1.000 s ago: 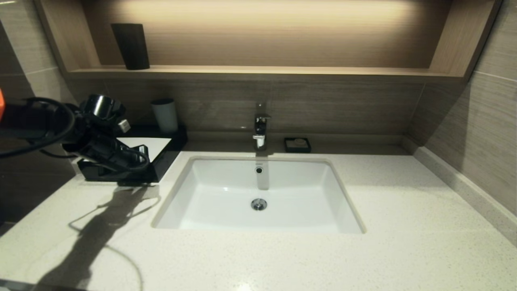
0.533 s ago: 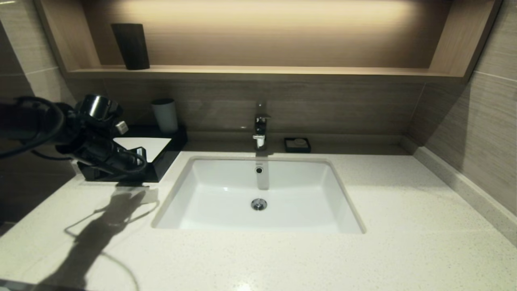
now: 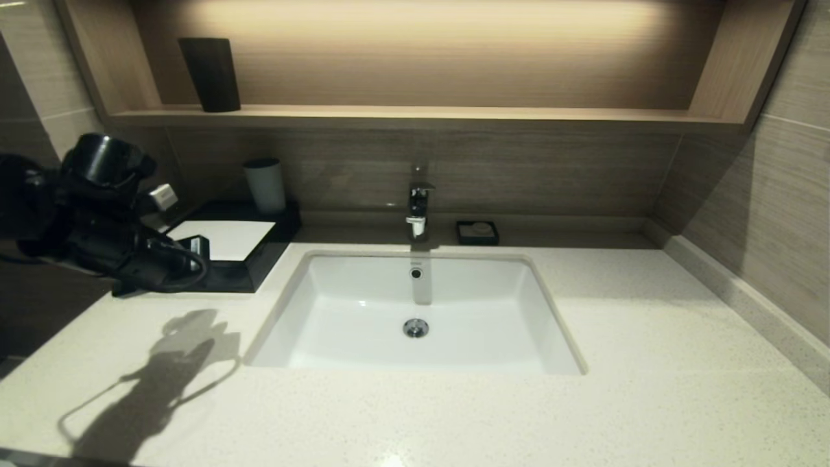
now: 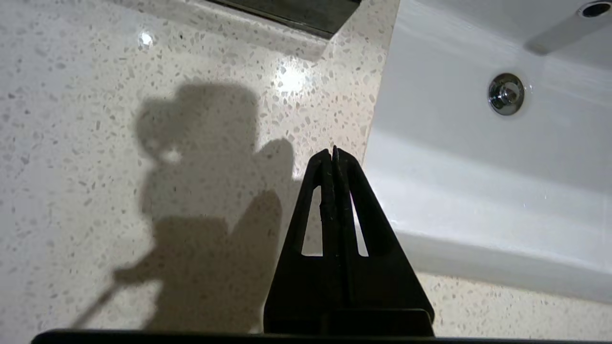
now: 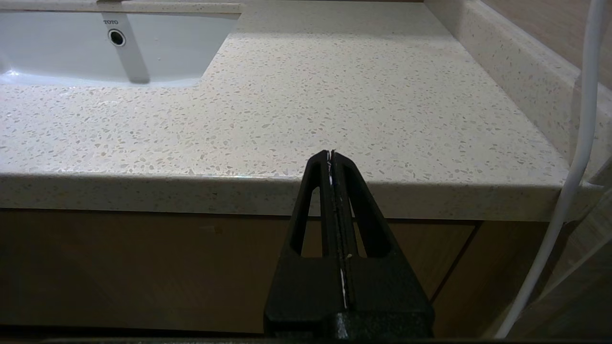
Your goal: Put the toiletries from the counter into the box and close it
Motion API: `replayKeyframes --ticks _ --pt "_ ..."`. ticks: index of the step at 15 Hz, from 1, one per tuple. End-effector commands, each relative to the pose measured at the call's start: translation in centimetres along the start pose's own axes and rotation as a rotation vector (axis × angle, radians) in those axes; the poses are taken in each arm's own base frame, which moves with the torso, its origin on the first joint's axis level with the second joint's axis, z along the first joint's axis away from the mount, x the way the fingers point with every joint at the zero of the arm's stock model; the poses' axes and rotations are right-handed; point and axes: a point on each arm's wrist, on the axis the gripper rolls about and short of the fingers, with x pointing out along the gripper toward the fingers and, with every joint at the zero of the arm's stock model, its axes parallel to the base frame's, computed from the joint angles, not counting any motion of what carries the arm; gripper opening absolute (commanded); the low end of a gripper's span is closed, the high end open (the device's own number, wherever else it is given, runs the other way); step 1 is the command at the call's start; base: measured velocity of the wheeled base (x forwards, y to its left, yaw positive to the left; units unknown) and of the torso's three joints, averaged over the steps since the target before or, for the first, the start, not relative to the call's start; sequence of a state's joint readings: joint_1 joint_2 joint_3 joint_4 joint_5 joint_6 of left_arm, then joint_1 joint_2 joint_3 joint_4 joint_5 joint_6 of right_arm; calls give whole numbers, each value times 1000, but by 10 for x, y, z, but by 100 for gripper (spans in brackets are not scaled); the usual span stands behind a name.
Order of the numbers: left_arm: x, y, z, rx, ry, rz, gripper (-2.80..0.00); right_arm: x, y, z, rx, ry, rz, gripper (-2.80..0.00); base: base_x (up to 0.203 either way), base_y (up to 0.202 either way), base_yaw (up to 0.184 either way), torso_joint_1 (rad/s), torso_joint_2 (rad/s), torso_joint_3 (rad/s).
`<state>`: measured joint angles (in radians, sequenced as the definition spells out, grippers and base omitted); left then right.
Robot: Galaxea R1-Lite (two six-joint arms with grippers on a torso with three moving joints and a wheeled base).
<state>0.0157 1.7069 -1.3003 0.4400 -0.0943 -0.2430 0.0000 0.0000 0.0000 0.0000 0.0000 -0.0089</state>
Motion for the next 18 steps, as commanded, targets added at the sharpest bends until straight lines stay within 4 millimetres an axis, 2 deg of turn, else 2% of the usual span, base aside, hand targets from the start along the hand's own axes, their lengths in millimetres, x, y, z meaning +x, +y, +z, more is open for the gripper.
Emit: replayKeyframes --ticks 1,4,8,11,18 --pt "-38 0 -13 13 -67 -16 -280 0 0 0 0 0 0 -280 0 0 0 0 0 0" --pt "-65 3 -37 80 -143 -33 -280 0 0 0 0 0 0 -280 0 0 0 0 0 0" --pt "-86 4 -49 113 -302 -66 -280 0 0 0 0 0 0 -280 0 0 0 0 0 0" --pt "-110 5 -62 133 -413 -82 -280 0 0 0 0 0 0 -280 0 0 0 0 0 0" --pt "-144 16 -119 210 -544 -87 -280 0 0 0 0 0 1 -280 0 0 0 0 0 0"
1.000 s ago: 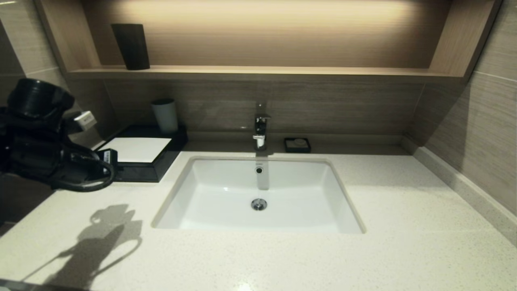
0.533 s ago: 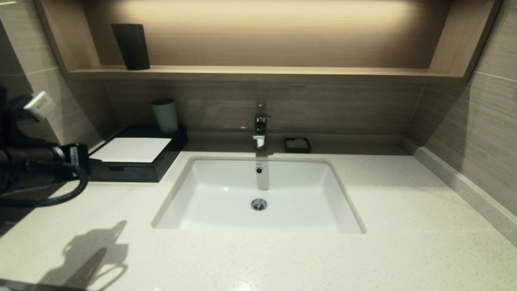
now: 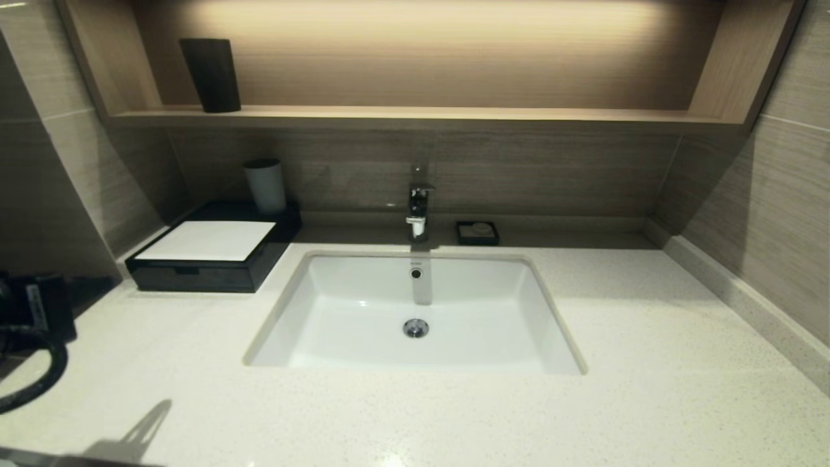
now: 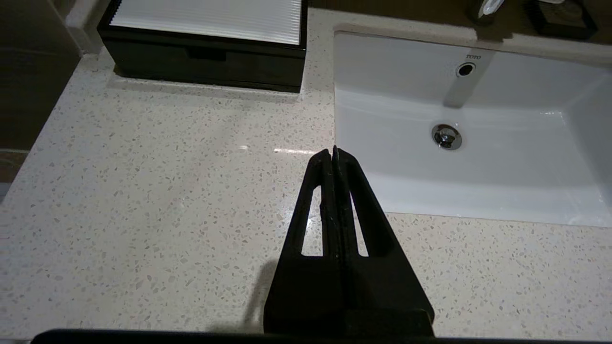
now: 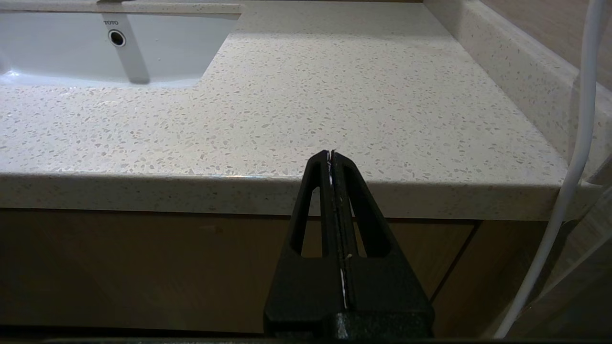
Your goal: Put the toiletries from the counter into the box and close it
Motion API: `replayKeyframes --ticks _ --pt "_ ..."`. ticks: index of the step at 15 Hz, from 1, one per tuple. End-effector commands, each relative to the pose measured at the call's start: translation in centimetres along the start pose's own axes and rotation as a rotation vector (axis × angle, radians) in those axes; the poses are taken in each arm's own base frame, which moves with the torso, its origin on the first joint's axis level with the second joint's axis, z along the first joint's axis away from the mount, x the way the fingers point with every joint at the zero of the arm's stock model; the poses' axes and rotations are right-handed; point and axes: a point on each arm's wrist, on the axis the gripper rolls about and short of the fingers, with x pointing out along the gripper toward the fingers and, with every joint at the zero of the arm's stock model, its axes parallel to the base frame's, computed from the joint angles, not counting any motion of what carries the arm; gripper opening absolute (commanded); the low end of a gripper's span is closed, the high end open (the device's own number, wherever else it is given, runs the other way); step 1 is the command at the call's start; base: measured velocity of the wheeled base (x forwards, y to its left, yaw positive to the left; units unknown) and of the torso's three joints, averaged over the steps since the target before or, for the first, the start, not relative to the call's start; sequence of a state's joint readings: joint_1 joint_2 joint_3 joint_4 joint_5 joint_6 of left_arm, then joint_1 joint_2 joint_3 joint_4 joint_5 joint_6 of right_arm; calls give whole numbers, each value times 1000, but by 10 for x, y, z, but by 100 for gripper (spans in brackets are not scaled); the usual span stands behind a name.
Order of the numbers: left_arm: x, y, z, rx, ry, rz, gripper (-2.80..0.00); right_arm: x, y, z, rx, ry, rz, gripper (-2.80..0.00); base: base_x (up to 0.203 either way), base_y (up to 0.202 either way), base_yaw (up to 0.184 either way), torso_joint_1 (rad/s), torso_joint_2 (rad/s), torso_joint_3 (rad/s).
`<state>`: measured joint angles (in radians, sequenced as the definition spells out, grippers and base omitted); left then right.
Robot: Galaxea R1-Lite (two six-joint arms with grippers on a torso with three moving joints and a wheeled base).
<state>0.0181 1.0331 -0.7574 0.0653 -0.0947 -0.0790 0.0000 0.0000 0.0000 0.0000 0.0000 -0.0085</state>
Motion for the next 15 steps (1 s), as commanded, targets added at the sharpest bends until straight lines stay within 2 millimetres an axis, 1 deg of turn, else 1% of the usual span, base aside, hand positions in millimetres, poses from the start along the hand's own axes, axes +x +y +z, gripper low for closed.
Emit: replayKeyframes --ticks 1,4,8,12,15 --pt "-24 -2 -8 11 -72 -5 -280 0 0 0 -1 0 0 -280 0 0 0 0 0 0" --pt "-46 -3 -15 22 -142 -9 -280 0 0 0 -1 0 0 -280 0 0 0 0 0 0" --pt "-64 -4 -28 26 -189 -12 -280 0 0 0 -1 0 0 -280 0 0 0 0 0 0" --pt "-79 -4 -41 32 -237 -15 -280 0 0 0 -1 0 0 -280 0 0 0 0 0 0" --pt "-83 -3 -58 34 -238 -9 -280 0 0 0 -1 -1 0 -280 0 0 0 0 0 0"
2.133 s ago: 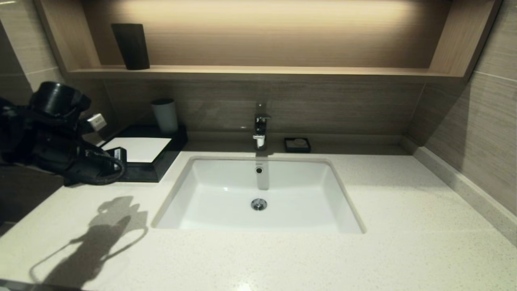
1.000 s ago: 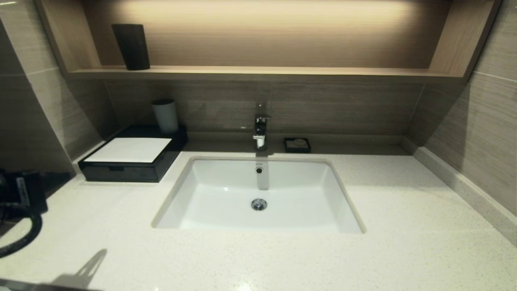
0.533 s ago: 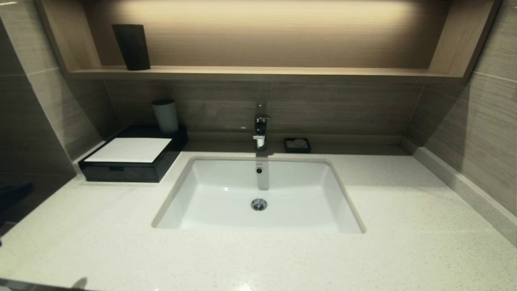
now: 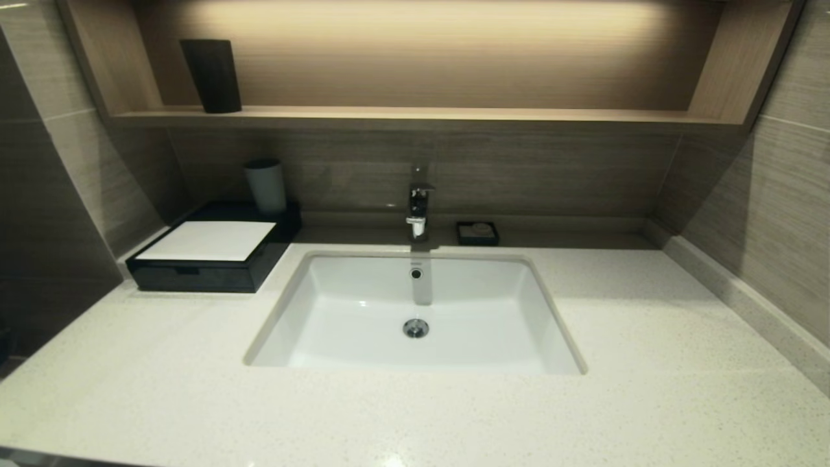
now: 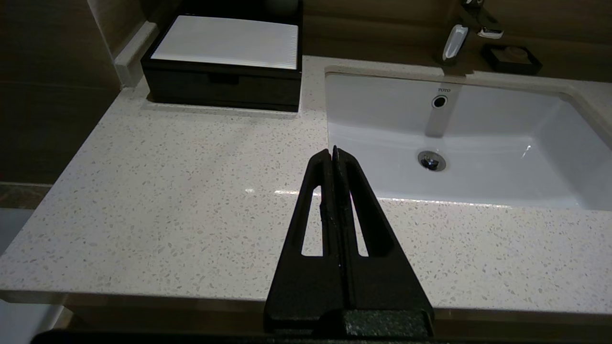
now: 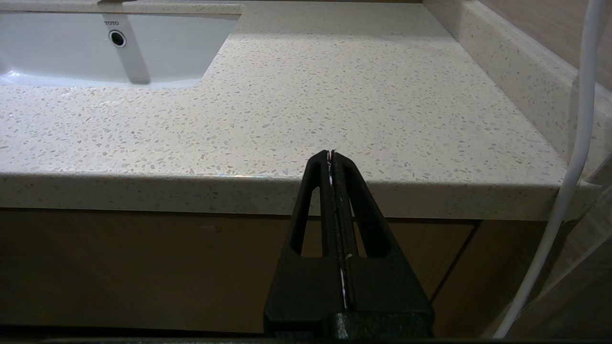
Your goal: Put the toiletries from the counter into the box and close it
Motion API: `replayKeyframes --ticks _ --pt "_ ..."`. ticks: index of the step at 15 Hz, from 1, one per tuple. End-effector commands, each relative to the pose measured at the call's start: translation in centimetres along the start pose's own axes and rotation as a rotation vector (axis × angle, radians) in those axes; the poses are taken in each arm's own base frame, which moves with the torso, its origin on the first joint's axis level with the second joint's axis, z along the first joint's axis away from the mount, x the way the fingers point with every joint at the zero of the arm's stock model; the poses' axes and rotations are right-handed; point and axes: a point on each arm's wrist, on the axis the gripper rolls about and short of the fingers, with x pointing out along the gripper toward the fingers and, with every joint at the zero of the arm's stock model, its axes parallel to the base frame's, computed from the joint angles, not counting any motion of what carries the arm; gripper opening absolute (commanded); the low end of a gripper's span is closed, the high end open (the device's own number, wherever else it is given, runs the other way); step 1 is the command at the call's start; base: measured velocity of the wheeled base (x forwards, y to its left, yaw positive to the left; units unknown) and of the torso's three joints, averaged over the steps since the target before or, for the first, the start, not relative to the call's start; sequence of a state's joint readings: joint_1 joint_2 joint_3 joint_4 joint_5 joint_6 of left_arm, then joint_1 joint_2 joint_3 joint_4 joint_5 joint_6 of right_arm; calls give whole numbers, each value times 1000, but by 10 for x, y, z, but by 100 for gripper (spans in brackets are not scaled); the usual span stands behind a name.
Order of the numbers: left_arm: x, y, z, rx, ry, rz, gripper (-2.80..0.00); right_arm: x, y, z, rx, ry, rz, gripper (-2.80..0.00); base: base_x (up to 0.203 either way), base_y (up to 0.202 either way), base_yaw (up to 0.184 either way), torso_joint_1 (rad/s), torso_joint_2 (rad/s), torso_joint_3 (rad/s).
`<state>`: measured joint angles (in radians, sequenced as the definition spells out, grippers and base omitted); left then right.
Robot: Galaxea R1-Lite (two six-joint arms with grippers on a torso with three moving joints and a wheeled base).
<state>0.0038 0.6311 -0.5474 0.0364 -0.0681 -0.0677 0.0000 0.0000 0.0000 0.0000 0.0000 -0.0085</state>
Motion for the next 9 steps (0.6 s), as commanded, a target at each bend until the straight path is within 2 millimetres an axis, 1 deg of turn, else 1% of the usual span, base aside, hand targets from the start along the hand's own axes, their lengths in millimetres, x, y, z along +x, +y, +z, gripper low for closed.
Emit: replayKeyframes --ticks 1,5,9 --pt "-10 0 -8 3 -25 -9 -280 0 0 0 -1 0 0 -280 0 0 0 0 0 0" --pt "-24 0 -25 44 -68 -25 -280 0 0 0 -1 0 0 -280 0 0 0 0 0 0" --pt "-38 1 -47 99 -123 -20 -280 0 0 0 -1 -1 0 -280 0 0 0 0 0 0"
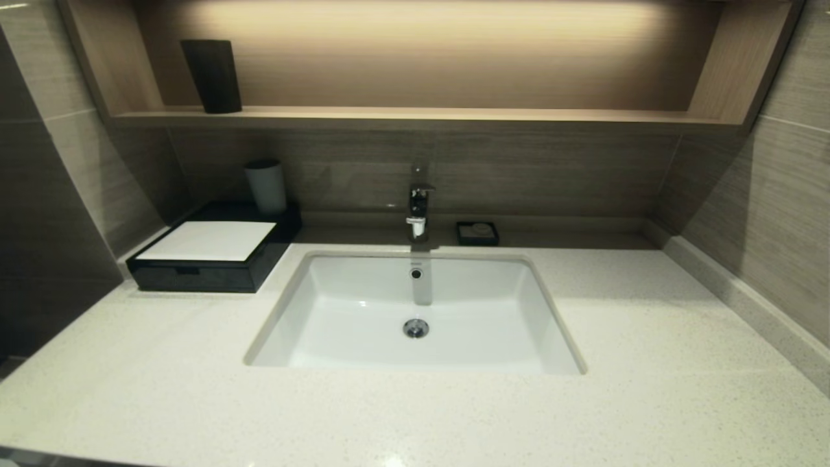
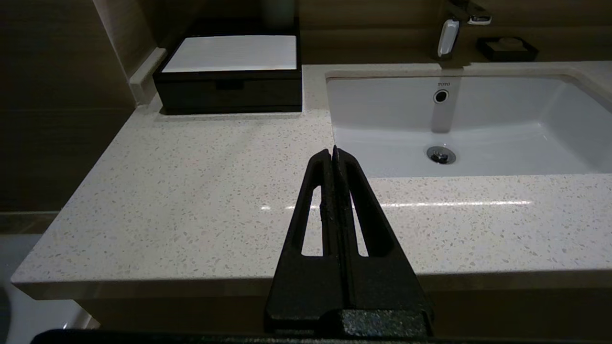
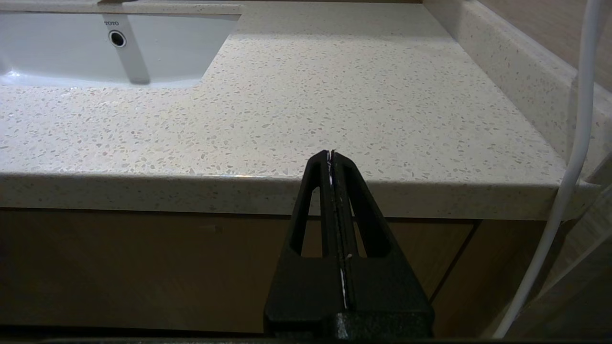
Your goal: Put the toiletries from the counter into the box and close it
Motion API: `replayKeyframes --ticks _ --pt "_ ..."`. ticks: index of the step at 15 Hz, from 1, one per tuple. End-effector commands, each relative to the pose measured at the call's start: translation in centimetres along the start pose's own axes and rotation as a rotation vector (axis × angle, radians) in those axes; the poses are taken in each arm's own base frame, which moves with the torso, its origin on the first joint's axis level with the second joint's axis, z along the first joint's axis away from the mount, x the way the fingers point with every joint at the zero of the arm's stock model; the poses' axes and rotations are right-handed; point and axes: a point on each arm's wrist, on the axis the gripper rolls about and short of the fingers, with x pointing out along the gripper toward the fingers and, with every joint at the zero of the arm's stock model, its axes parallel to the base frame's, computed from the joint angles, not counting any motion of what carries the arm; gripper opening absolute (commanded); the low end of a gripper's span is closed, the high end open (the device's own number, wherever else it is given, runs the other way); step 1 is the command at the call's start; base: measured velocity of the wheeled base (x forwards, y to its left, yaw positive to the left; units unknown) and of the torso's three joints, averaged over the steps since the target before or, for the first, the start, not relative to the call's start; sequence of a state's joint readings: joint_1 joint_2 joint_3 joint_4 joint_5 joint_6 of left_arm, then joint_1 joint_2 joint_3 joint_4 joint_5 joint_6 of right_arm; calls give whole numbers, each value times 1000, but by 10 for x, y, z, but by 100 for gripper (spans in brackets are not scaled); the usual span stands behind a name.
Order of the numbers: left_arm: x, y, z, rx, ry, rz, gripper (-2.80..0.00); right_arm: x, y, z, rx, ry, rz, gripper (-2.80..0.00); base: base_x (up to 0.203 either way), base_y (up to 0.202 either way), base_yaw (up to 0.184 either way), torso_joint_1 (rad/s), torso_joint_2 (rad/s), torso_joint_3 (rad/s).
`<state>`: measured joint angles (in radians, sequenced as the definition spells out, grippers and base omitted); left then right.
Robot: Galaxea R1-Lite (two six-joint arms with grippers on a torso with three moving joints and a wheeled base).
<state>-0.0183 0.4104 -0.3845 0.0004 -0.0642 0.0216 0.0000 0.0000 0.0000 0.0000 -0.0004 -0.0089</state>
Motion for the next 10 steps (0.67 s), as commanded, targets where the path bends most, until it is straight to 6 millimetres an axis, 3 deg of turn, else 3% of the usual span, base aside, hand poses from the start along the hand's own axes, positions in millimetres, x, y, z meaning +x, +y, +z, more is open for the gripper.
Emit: replayKeyframes --ticks 1,10 --pt "-9 -1 -10 6 -30 6 -280 0 0 0 0 0 0 -280 0 0 0 0 0 0" --pt "-25 -4 -73 40 -55 14 -280 0 0 0 0 0 0 -280 0 0 0 0 0 0"
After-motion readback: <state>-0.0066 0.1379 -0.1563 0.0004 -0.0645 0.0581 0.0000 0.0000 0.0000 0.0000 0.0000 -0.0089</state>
